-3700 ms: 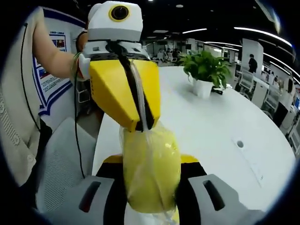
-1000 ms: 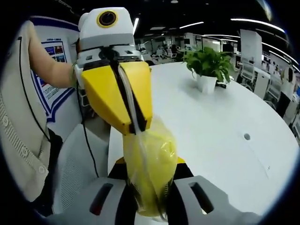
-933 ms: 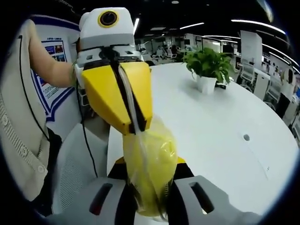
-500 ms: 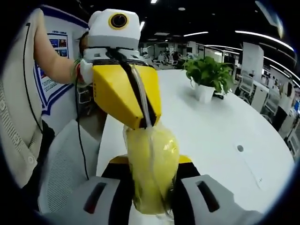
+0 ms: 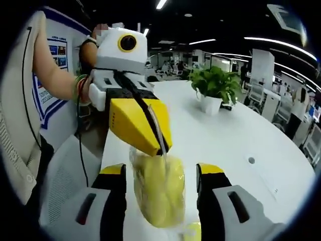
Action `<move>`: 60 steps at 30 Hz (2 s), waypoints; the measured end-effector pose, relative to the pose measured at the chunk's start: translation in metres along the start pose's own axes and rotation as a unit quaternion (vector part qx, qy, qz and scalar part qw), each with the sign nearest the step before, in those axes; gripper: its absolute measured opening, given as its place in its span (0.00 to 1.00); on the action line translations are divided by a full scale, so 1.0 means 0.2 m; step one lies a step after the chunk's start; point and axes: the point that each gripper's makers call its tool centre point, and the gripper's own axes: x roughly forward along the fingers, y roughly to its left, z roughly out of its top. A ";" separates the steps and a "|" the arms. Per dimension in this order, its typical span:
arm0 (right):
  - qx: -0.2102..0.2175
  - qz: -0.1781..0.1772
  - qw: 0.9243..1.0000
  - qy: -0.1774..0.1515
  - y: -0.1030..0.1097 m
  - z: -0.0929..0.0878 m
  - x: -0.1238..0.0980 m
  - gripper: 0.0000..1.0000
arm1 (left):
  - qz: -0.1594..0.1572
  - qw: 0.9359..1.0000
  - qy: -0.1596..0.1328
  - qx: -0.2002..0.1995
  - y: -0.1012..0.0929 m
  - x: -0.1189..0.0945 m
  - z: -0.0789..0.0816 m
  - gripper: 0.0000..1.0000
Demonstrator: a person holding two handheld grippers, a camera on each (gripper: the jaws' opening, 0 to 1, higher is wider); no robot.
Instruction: Compare the silicone blocks by pressing each to a similar depth, holding the contact briefly, and releasing to observe deformation and rebound differences across the visible hardness samples.
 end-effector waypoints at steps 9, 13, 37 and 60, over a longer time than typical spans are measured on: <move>0.007 -0.034 0.999 -0.011 0.00 0.00 -0.05 0.60 | 0.006 1.000 -0.010 -0.018 0.03 -0.03 -0.02 0.00; 0.008 -0.049 0.999 -0.016 0.00 0.00 -0.07 0.60 | 0.012 1.000 -0.009 -0.022 0.04 -0.03 -0.03 0.00; 0.123 -0.208 0.965 -0.101 -0.01 -0.10 -0.36 0.68 | 0.062 0.996 -0.032 -0.054 0.18 -0.05 -0.07 0.00; 0.200 -0.322 0.920 -0.101 0.29 -0.55 -0.64 0.66 | 0.114 0.988 -0.040 -0.097 0.33 -0.01 -0.20 0.00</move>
